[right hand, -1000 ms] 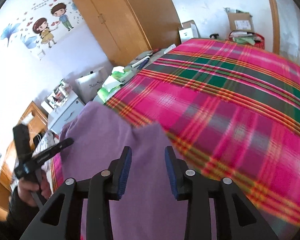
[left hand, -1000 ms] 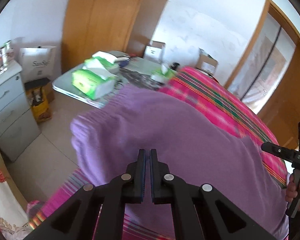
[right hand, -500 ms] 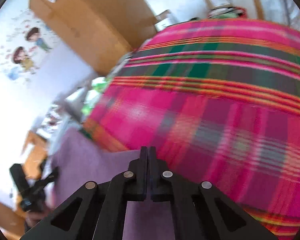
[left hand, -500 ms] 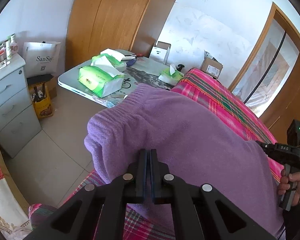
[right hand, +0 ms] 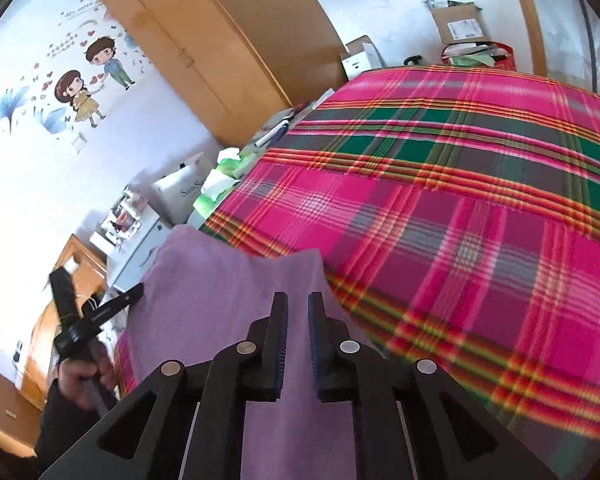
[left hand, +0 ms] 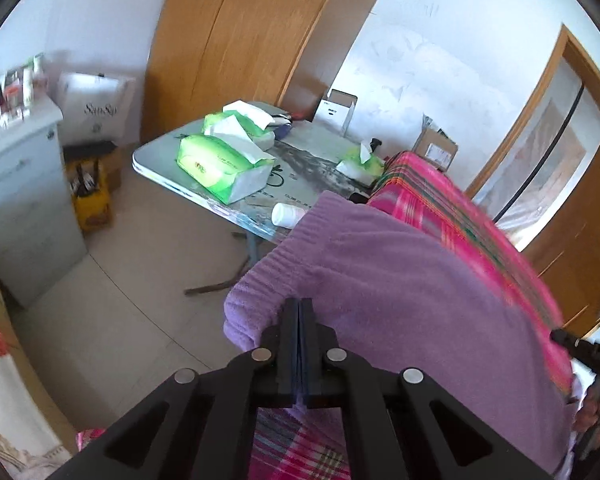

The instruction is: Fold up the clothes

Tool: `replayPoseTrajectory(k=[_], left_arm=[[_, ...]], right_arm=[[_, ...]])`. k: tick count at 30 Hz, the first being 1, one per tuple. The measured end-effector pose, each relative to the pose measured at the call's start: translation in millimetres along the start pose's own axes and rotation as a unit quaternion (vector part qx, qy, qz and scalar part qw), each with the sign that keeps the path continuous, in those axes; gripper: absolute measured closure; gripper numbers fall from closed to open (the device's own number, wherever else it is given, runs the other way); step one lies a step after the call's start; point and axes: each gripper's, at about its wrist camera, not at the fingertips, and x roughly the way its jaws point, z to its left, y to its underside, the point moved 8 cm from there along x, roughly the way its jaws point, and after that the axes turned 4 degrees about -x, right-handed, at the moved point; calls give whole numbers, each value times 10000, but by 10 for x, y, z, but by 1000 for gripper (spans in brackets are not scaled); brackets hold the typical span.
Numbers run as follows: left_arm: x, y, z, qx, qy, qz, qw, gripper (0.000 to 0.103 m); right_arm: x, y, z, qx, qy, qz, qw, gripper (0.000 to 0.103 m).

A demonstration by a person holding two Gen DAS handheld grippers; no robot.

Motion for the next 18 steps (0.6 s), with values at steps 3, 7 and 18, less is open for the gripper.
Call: replayPoseTrajectory(k=[3, 7, 18], left_arm=[[-58, 1, -55, -20, -19, -13, 10000, 102], [-236, 88, -425, 232, 257, -90, 9994, 101], [-277, 1034, -1743, 1287, 1634, 750, 9752, 101]], right_arm=[[-190, 123, -18, -40, 27, -69, 10000, 87], [-318, 314, -66, -223, 336, -14, 9992, 85], [-500, 940, -27, -241, 589, 166, 9978, 84]])
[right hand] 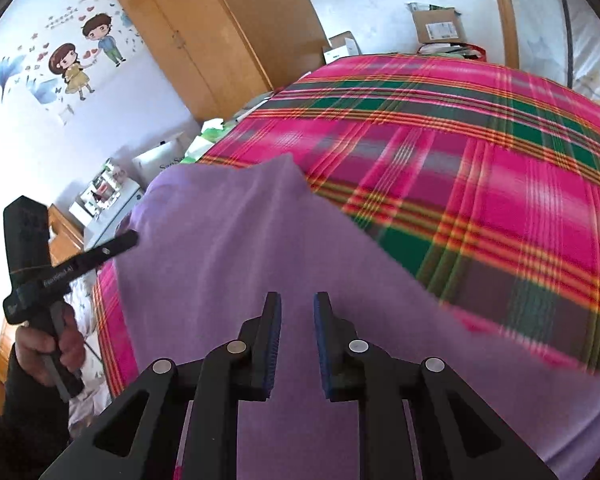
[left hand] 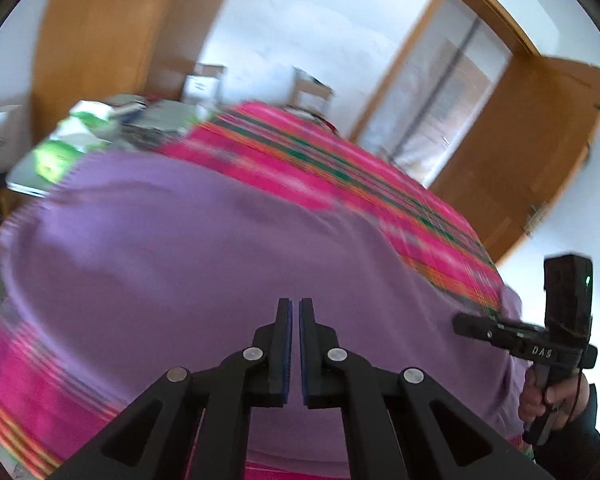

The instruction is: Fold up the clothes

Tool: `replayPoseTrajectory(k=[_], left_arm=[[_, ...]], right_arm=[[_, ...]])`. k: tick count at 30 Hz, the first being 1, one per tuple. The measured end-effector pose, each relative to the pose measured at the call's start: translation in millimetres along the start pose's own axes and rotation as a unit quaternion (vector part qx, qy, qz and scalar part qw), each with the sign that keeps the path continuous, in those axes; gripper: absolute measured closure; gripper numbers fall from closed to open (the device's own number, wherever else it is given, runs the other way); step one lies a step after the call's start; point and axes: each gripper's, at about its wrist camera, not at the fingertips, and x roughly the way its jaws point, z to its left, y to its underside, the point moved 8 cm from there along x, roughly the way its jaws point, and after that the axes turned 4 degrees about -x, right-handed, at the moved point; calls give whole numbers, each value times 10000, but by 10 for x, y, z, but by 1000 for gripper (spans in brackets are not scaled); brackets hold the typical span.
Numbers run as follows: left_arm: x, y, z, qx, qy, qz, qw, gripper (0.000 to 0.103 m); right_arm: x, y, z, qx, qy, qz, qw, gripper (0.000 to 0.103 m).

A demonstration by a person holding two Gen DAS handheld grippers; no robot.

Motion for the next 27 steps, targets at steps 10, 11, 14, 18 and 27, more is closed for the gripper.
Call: replayPoseTrajectory(k=[10, 11, 14, 18, 27], left_arm=[[68, 262, -129, 57, -38, 301, 9995, 100], [47, 274, -196, 157, -24, 286, 9995, 100], [24, 325, -387, 398, 49, 297, 9988, 100], [125, 450, -620, 665, 137, 438, 9967, 100], [308, 588, -895, 1121, 189, 581, 9918, 100]], right_arm=[[-367, 453, -100, 448, 56, -183, 9988, 84], [-425, 482, -119, 499, 67, -245, 9984, 84], [-618, 574, -211, 693, 157, -476, 9963, 80], [-871, 691, -447, 1033, 458, -733, 9909, 70], [-1374, 883, -1202, 1855, 1487, -1105, 9650, 66]])
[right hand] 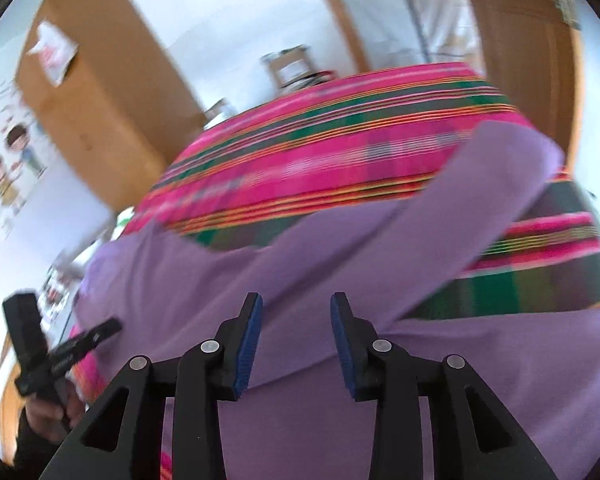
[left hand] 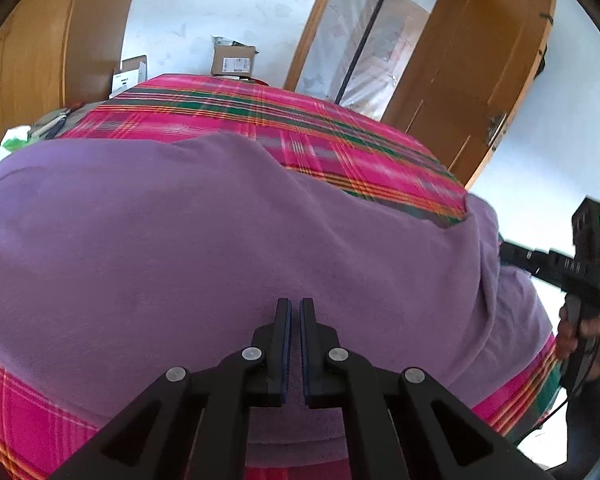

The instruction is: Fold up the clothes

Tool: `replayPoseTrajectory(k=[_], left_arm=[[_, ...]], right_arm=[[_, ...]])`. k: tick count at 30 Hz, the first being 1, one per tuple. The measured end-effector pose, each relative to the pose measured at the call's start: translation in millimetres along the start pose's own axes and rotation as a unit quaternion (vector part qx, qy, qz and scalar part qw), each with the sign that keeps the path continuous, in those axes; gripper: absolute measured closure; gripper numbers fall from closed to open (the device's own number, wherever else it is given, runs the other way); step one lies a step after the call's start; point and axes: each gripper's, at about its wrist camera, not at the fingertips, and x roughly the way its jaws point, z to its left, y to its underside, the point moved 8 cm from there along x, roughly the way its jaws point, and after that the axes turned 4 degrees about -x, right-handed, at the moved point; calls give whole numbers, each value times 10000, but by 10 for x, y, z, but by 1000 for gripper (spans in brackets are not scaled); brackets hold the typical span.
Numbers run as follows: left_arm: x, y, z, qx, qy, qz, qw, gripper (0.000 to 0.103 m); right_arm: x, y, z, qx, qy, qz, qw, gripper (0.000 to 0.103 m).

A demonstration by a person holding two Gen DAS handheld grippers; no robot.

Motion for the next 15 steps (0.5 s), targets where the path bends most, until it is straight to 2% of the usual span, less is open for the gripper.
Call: replayPoseTrajectory(k=[6, 9, 15], left_arm=[[13, 12, 4, 61, -46, -96, 9999, 98], [10, 18, 7, 39, -27, -100, 9999, 98], [14, 22, 21, 17, -2, -134, 9999, 98]], right_arm=[[15, -224, -367, 291, 602, -43, 9978, 66], [83, -400, -448, 193, 949, -79, 9953, 66], [411, -665, -660, 127, 1617, 157, 9866, 66]])
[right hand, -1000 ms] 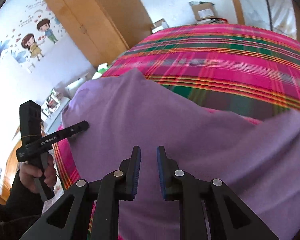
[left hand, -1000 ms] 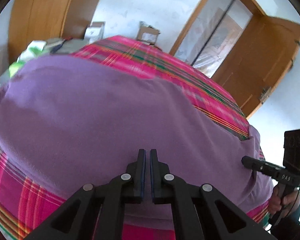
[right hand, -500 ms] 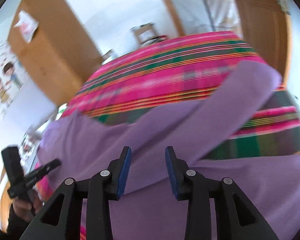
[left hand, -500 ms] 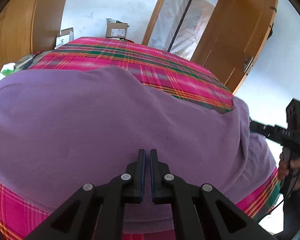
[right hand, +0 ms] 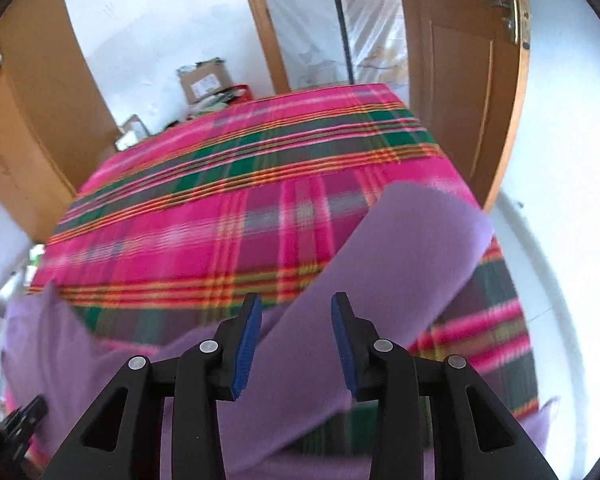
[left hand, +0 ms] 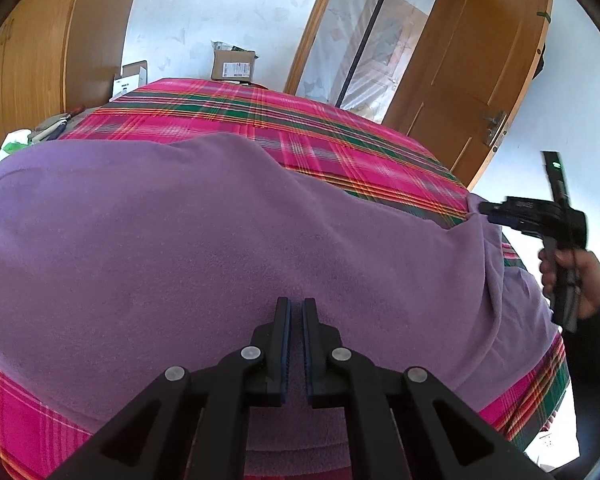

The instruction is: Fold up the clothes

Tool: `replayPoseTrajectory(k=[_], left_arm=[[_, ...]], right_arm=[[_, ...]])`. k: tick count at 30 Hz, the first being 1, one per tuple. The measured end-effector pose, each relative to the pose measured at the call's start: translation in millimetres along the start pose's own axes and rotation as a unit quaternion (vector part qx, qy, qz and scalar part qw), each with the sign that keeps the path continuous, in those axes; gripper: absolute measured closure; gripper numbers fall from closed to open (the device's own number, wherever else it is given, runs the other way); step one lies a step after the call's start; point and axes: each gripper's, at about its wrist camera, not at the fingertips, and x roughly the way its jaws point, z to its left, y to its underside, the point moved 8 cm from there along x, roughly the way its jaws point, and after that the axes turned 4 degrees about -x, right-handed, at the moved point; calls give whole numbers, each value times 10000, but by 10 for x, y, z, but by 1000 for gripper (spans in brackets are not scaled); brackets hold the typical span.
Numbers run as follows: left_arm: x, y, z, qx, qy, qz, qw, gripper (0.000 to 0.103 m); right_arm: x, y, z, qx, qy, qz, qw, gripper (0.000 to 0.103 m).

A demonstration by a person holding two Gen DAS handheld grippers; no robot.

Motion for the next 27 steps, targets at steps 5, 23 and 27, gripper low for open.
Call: replayPoseTrajectory(k=[5, 23, 27], left_arm=[[0, 7, 10, -54, 60, -15, 10000, 98], [16, -8, 5, 19, 37, 34, 10000, 98], [8, -9, -24, 179, -68, 69, 9998, 97]], right_arm=[[272, -38, -91, 16, 384, 248, 9990, 65], [-481, 94, -399, 624, -431, -713, 9946, 100], [-935, 259, -529, 846, -479, -1084, 9893, 100]])
